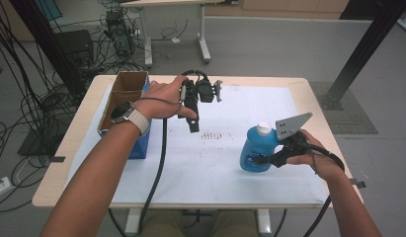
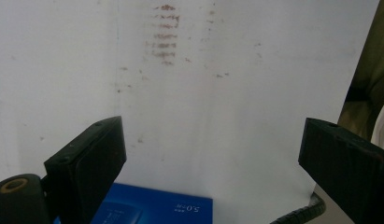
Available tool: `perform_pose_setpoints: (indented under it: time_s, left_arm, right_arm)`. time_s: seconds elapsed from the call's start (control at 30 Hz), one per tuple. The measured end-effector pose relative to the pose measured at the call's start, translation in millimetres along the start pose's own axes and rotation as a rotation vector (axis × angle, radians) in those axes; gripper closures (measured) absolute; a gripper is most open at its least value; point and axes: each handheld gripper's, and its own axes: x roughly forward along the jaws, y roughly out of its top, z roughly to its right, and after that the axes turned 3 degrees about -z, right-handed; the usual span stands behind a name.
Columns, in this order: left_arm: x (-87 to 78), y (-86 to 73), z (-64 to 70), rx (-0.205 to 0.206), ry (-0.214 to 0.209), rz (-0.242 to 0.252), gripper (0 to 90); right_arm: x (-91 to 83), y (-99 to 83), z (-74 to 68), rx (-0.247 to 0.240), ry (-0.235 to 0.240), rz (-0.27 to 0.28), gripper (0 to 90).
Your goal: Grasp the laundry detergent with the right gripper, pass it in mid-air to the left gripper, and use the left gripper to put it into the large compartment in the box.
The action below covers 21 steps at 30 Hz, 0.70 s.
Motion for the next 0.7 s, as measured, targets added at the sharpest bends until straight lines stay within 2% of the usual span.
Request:
perform_pose_setpoints:
  time_s: [0.7]
  left_arm:
    - [-33.7,2.8,15.2,0.089,-0.016,-0.034,8.6]
  right_arm:
    - [14.5,48.8,-8.1,-0.021,0.019,-0.021,43.3]
